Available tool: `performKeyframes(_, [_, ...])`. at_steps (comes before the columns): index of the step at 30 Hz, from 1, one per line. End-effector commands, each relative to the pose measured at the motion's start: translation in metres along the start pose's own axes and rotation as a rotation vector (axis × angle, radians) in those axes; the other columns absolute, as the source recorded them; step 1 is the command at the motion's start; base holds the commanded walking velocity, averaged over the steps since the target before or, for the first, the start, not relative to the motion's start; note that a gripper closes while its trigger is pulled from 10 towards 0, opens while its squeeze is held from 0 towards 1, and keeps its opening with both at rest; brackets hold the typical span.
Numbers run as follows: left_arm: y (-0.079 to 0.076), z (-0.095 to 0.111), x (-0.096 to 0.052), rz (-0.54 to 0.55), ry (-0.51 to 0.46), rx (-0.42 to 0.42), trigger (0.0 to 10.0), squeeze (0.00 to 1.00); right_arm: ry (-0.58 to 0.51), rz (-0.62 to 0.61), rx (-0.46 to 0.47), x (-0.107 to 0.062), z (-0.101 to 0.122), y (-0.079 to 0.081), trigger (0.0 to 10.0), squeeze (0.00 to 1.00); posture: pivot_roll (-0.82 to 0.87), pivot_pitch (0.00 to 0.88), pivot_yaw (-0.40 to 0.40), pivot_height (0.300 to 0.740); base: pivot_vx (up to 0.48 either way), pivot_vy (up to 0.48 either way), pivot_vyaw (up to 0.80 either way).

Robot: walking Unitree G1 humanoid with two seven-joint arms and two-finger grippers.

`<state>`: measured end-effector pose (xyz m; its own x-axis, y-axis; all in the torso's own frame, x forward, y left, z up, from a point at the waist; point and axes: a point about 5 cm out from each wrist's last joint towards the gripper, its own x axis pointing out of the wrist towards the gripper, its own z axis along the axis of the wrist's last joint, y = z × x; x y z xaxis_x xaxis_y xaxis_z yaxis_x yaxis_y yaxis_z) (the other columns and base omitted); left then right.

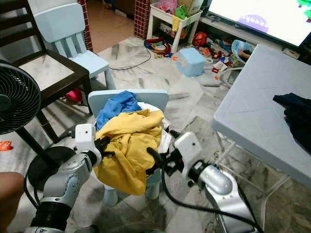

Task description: Hang hanger

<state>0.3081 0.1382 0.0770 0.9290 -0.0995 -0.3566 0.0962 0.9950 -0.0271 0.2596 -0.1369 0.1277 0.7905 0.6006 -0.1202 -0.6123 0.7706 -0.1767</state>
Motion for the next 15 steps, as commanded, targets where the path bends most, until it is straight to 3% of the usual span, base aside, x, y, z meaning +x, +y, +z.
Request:
performKeyframes(1, [-0.001,-0.004,-0.001,0.016,-0.005,0.058,0.0,0.0,0.024,-0.031,-0.003,-0.003,-0.004,-0.007,10.0,0.0,-0.04,0.128,-0.17,0.74,0.0,0.0,0.0])
performKeyframes(3, [-0.002,-0.001,-0.002,0.018,-0.047,0.193,0.0,0.0,0.023,-0.04,-0.007,-0.003,-0.003,-0.009,10.0,0.0,-0.04,0.128,-0.17,0.74,0.0,0.0,0.0])
performKeyframes(15, [-0.016,0.011,-0.004,-0.035,-0.226,0.703,0.0,0.0,0.026,-0.06,-0.005,0.0,-0.005,-0.006,10.0,0.0,-0.04,0.126,-0.173,0.74,0.0,0.0,0.0])
